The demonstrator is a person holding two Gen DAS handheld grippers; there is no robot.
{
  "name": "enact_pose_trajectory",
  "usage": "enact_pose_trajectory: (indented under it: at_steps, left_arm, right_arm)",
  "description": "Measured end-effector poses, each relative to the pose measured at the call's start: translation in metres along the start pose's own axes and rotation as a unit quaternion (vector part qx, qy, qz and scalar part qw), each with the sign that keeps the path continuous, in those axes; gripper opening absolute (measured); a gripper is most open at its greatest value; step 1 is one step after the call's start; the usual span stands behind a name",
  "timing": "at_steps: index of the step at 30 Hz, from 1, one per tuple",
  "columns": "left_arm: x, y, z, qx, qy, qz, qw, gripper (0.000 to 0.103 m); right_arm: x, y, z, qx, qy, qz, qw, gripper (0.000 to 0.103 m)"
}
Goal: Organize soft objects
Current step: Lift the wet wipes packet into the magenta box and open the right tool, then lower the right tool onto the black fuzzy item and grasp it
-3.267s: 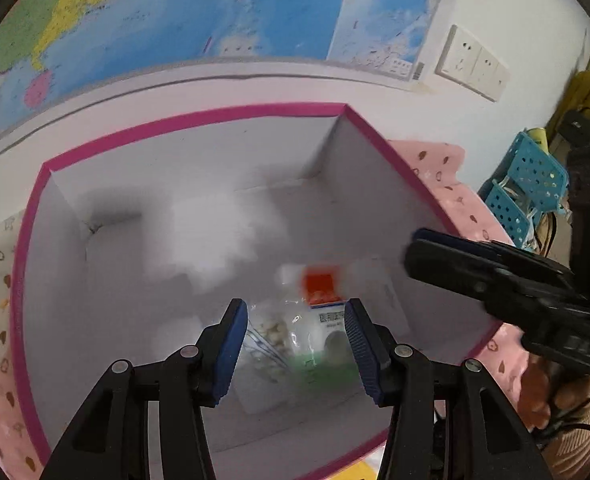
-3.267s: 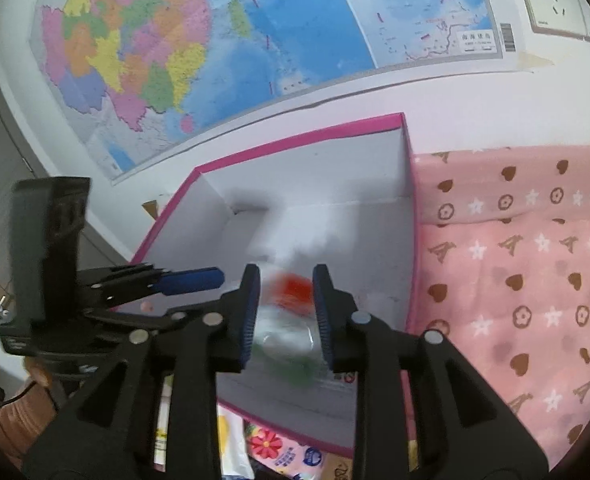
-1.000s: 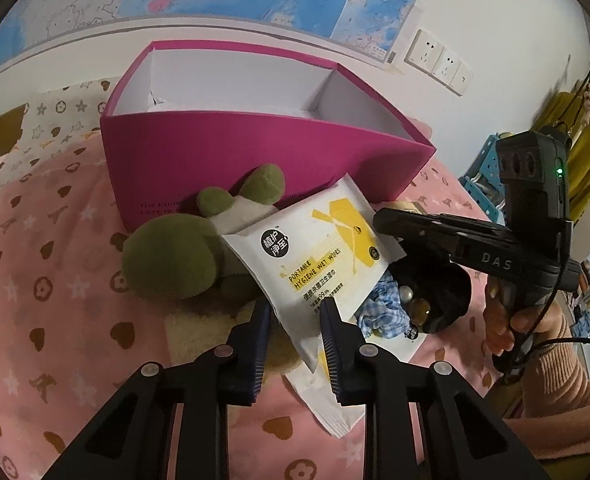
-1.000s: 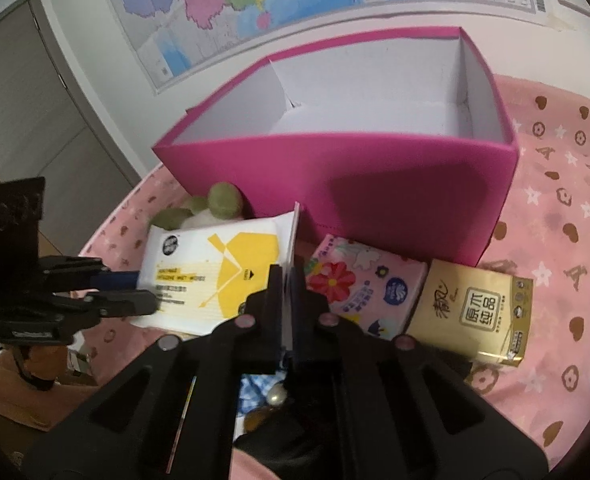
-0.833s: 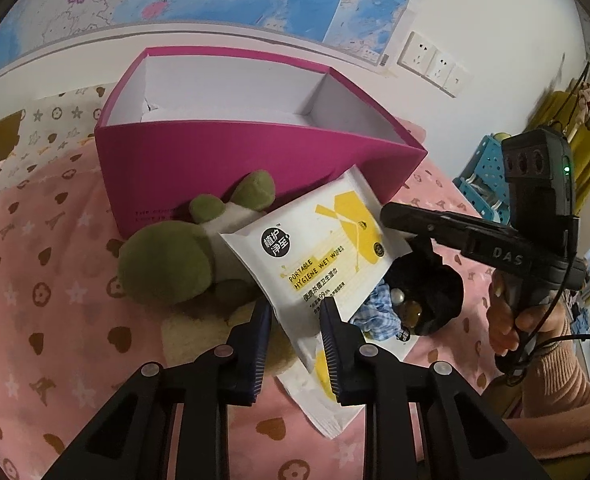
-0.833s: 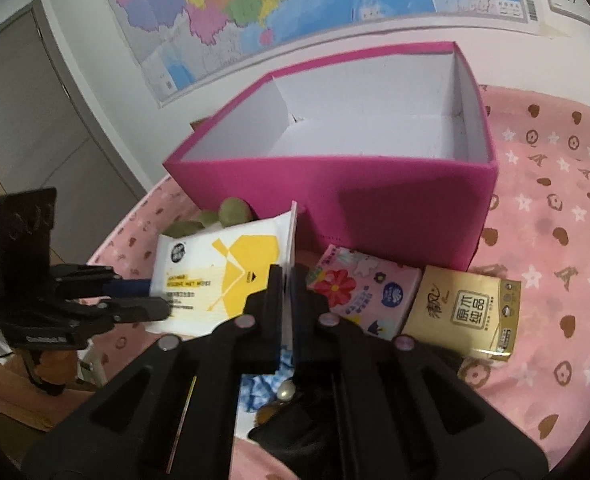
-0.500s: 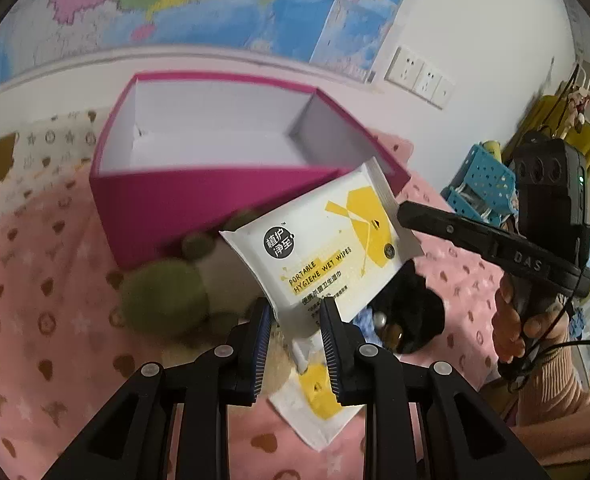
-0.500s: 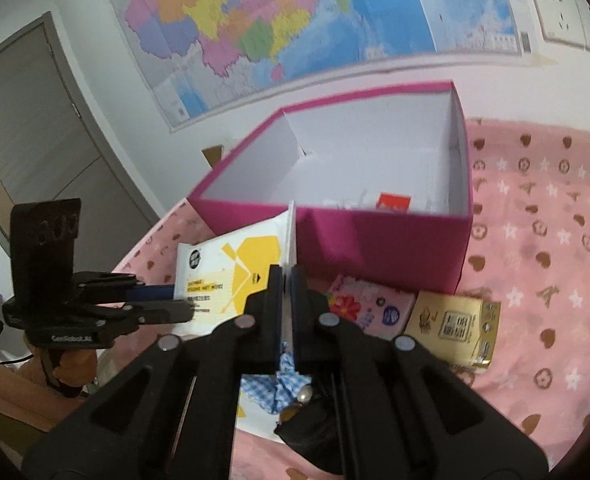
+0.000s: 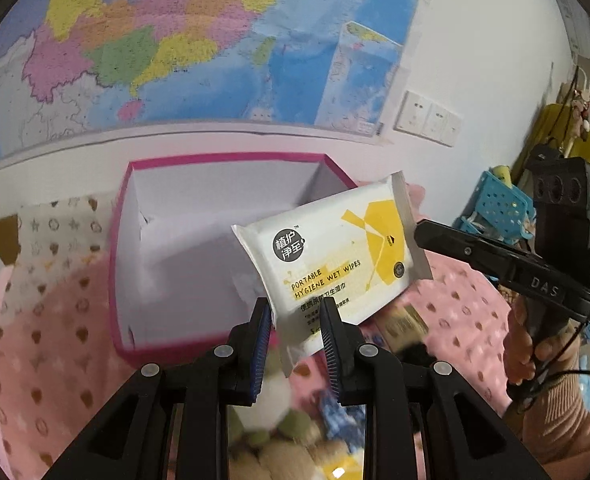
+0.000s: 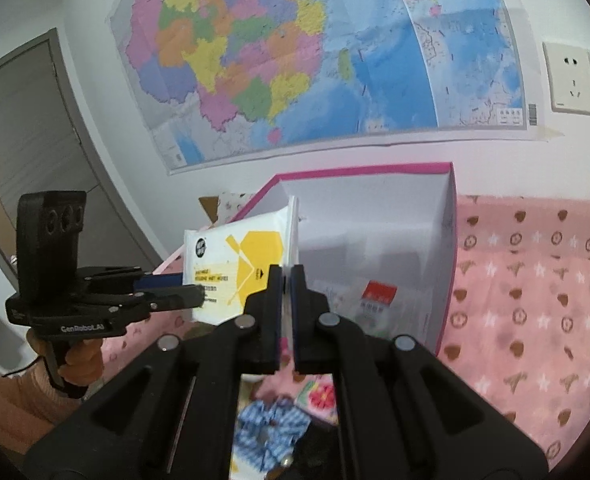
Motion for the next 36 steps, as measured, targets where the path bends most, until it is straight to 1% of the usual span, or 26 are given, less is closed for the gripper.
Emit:
enact_pose_trajectory:
  at_steps: [2,7,10,13,15,17,18,20,22,25,29,32,35,36]
  left_arm:
    - [0.009,-0.009,0.011,0.002,0.005,0.006,1.0,0.025]
    - [0.035,-0.044,0.024,0.032,0.028,0.013,0.999,0.025]
    - [0.046,-0.062,0.025,0.049,0.042,0.016,0.9978,0.025]
    - [0.059,-0.082,0.023,0.068,0.049,0.032,0.996,0.025]
    - [0.066,-0.093,0.022,0.08,0.06,0.036,0.9943,0.025]
    - [0.072,-0.099,0.022,0.081,0.068,0.048,0.9932,0.025]
    - [0.074,-0.099,0.022,0.08,0.071,0.049,0.993,0.025]
    - [0.073,-0.096,0.02,0.073,0.073,0.045,0.9936,0.025]
    - [0.07,-0.089,0.019,0.06,0.059,0.052,0.9951,0.025]
    - [0.061,-0.07,0.016,0.037,0.035,0.055,0.9972,0.027]
    - [0.041,-0.043,0.014,0.004,0.001,0.05,0.9987,0.031]
    - [0.031,-0.021,0.007,-0.014,-0.017,0.051,0.9985,0.038]
    - [0.021,-0.006,-0.002,-0.023,-0.025,0.046,0.9984,0.039]
    - [0.017,-0.002,-0.005,-0.028,-0.028,0.045,0.9982,0.039]
  right_arm:
    - [-0.005,-0.009,0.009,0.001,0.0,-0.002,1.0,0.005]
    - [-0.019,-0.037,0.019,0.02,-0.002,-0.02,1.0,0.006]
    - [-0.031,-0.056,0.019,0.035,-0.011,-0.032,0.999,0.006]
    - [-0.045,-0.074,0.014,0.053,-0.023,-0.046,0.997,0.007]
    - [-0.05,-0.081,0.012,0.06,-0.031,-0.053,0.996,0.008]
    - [-0.058,-0.085,0.012,0.06,-0.034,-0.076,0.995,0.009]
    - [-0.058,-0.087,0.011,0.06,-0.036,-0.075,0.995,0.009]
    - [-0.058,-0.085,0.009,0.058,-0.046,-0.062,0.995,0.009]
    - [-0.056,-0.08,0.007,0.056,-0.041,-0.063,0.996,0.009]
    - [-0.05,-0.068,0.002,0.049,-0.039,-0.051,0.997,0.011]
    - [-0.037,-0.045,-0.003,0.03,-0.033,-0.033,0.998,0.02]
    - [-0.025,-0.024,-0.007,0.015,-0.019,-0.02,0.999,0.025]
    - [-0.014,-0.004,-0.015,0.005,-0.006,-0.013,1.0,0.032]
    - [-0.013,0.0,-0.018,0.004,-0.005,-0.011,1.0,0.033]
Point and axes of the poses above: each gripper's, at about its wrist camera, not at the fingertips, and y roughly against the way its jaws point, x to its left, z to its top, the point moved 10 cm from there along -y, roughly the way its jaws point, and after that the axes turned 1 degree about -z, right-handed, at the moved point
